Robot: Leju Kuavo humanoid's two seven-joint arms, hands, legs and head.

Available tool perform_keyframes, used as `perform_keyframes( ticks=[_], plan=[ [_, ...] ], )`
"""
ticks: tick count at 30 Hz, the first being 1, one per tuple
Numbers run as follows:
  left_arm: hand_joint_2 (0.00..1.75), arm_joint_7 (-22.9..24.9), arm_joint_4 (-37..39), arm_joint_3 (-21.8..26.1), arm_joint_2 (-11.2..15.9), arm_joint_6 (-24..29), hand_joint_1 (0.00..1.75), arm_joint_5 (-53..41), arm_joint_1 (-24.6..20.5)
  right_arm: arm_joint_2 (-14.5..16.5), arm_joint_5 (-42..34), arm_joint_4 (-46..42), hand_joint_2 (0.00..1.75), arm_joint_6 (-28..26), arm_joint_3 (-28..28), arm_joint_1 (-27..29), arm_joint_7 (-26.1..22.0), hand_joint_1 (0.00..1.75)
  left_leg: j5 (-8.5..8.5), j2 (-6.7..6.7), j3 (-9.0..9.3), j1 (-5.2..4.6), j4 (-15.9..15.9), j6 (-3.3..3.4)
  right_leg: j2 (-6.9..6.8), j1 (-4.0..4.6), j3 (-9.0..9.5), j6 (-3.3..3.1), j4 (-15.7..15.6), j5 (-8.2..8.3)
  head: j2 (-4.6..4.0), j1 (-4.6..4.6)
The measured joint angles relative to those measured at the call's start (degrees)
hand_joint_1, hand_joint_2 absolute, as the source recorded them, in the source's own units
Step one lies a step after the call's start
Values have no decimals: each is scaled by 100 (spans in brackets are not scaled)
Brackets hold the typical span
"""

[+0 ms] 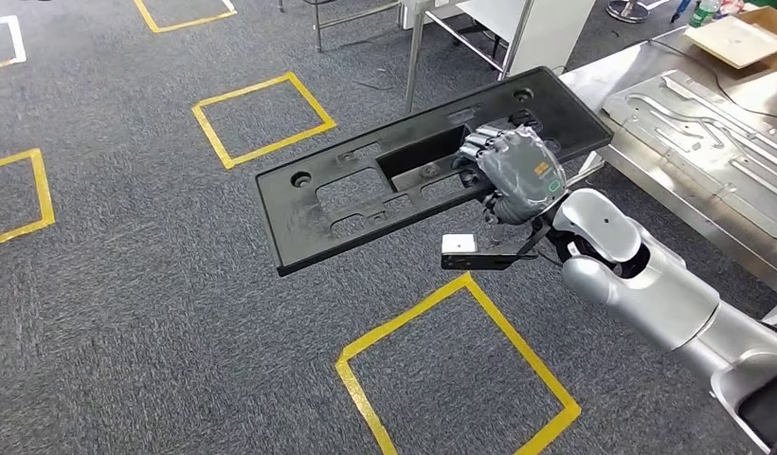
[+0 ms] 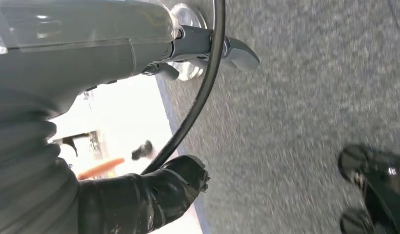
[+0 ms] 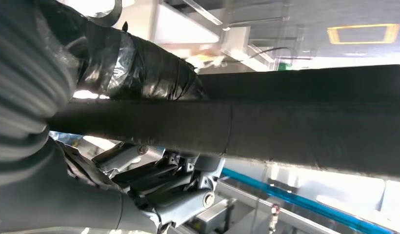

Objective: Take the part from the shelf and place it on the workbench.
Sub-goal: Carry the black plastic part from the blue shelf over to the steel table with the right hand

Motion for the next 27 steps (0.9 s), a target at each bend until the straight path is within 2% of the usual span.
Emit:
perform_keyframes(
  ticks=[2, 3, 4, 5, 6, 7, 8, 9, 10, 11, 12, 14, 16, 18, 19, 20, 21, 22, 23, 24, 25, 26, 27],
  plan=[
    [175, -1, -1, 3, -7, -4, 0, -1, -2, -74, 8, -25, 175, 2, -63, 27, -11, 175, 23, 132, 48, 7, -79, 56, -334, -6, -236, 64, 467, -253, -1, 8],
    [175, -1, -1, 4, -7, -5, 0, -2, 1, -92, 10, -31, 175, 4, -82, 37, -15, 175, 19, 198, 58, 4, -95, 68, -449, -23, -424, 98, 821, -408, -1, 10],
    [175, -1, -1, 5, -7, -7, 0, -2, 2, -97, 12, -35, 175, 7, -90, 55, -16, 175, 11, 269, 64, 2, -99, 70, -499, -50, -604, 129, 1146, -516, -1, 11],
    [175, 0, -1, 5, -7, -8, 0, -2, 1, -100, 13, -37, 175, 9, -91, 79, -15, 175, -2, 338, 70, 1, -98, 68, -523, -78, -717, 155, 1324, -529, -1, 10],
    [175, 0, -1, 7, -8, -9, 0, -2, -2, -103, 13, -38, 175, 11, -91, 100, -15, 175, -16, 406, 80, 1, -98, 61, -541, -104, -735, 175, 1318, -447, -1, 11],
    [175, 0, -1, 7, -10, -10, 0, -2, -6, -108, 14, -40, 175, 12, -93, 113, -16, 175, -33, 472, 98, 2, -98, 46, -578, -124, -624, 189, 1072, -265, -1, 10],
    [175, 1, -1, 8, -13, -11, 0, -2, -10, -118, 14, -47, 175, 13, -99, 120, -15, 175, -55, 534, 126, 0, -98, 26, -678, -134, -425, 195, 661, -52, -1, 11],
    [175, 1, -1, 9, -15, -11, 0, -4, -12, -129, 16, -53, 175, 12, -109, 119, -12, 175, -77, 590, 154, -12, -100, 0, -819, -109, -228, 186, 279, 95, -1, 11],
    [175, 1, -1, 9, -16, -11, 0, -9, -12, -140, 28, -62, 175, 10, -120, 117, -1, 175, -99, 641, 180, -23, -102, -32, -923, -79, -75, 161, -26, 195, -1, 10],
    [175, 2, -1, 9, -17, -10, 0, -17, -15, -154, 56, -70, 175, 6, -132, 119, 16, 175, -120, 693, 205, -34, -106, -67, -988, -45, -2, 128, -177, 213, -1, 9],
    [175, 5, -1, 10, -17, -9, 0, -27, -20, -170, 87, -73, 175, 2, -141, 122, 38, 175, -135, 744, 226, -41, -116, -99, -975, -12, 3, 91, -190, 190, -1, 9],
    [175, 12, -1, 9, -21, 1, 0, -42, -41, -227, 143, -85, 175, -5, -173, 144, 70, 175, -179, 818, 272, -31, -123, -164, -838, -21, 22, 15, -223, 197, 1, 9],
    [175, 19, -1, 9, -26, 8, 0, -52, -50, -285, 164, -109, 175, -13, -232, 152, 83, 175, -353, 639, 195, -13, 119, -194, -718, -46, 74, -77, -278, 215, 1, 9],
    [175, 28, -1, 9, -29, 9, 0, -64, -45, -301, 176, -124, 175, -26, -271, 160, 91, 175, -689, 351, -137, -3, 801, -185, -596, -43, 102, -148, -293, 212, 1, 7],
    [175, 37, -1, 9, -29, 8, 0, -72, -42, -299, 180, -126, 175, -32, -275, 182, 89, 175, -827, 280, -347, -8, 1182, -178, -528, -30, 105, -168, -284, 202, 1, 7],
    [175, 44, -1, 10, -28, 5, 0, -78, -40, -298, 185, -129, 175, -37, -277, 219, 84, 175, -881, 244, -516, -15, 1453, -171, -453, -17, 110, -180, -272, 190, 0, 7],
    [175, 50, -1, 10, -28, -3, 0, -86, -38, -298, 190, -137, 175, -39, -286, 268, 75, 175, -813, 226, -596, -23, 1522, -159, -373, -4, 116, -189, -255, 174, -1, 8],
    [175, 55, -1, 10, -28, -14, 0, -92, -35, -298, 196, -145, 175, -42, -306, 317, 67, 175, -632, 206, -568, -28, 1366, -140, -293, 5, 125, -191, -234, 155, 0, 8],
    [175, 59, -1, 10, -28, -25, 0, -97, -32, -298, 203, -153, 175, -46, -337, 363, 60, 175, -379, 147, -452, -30, 1025, -116, -216, 9, 133, -185, -209, 132, 0, 8],
    [175, 63, -1, 10, -28, -34, 0, -101, -27, -298, 209, -158, 175, -55, -378, 408, 51, 175, -179, 9, -308, -26, 657, -86, -141, 11, 132, -171, -182, 107, 0, 9],
    [175, 66, -1, 9, -29, -38, 0, -107, -25, -298, 214, -162, 175, -67, -419, 445, 42, 175, -48, -120, -183, -17, 342, -65, -71, 11, 119, -151, -150, 88, 0, 9],
    [175, 69, -1, 9, -31, -40, 0, -115, -25, -299, 218, -166, 175, -81, -457, 490, 33, 175, 7, -223, -100, -17, 147, -51, -6, 1, 99, -121, -130, 80, -1, 10],
    [175, 72, -1, 8, -32, -41, 0, -126, -31, -303, 219, -169, 175, -93, -500, 545, 20, 175, -10, -273, -63, -21, 78, -39, 57, -14, 77, -83, -127, 81, 0, 9]
  ],
)
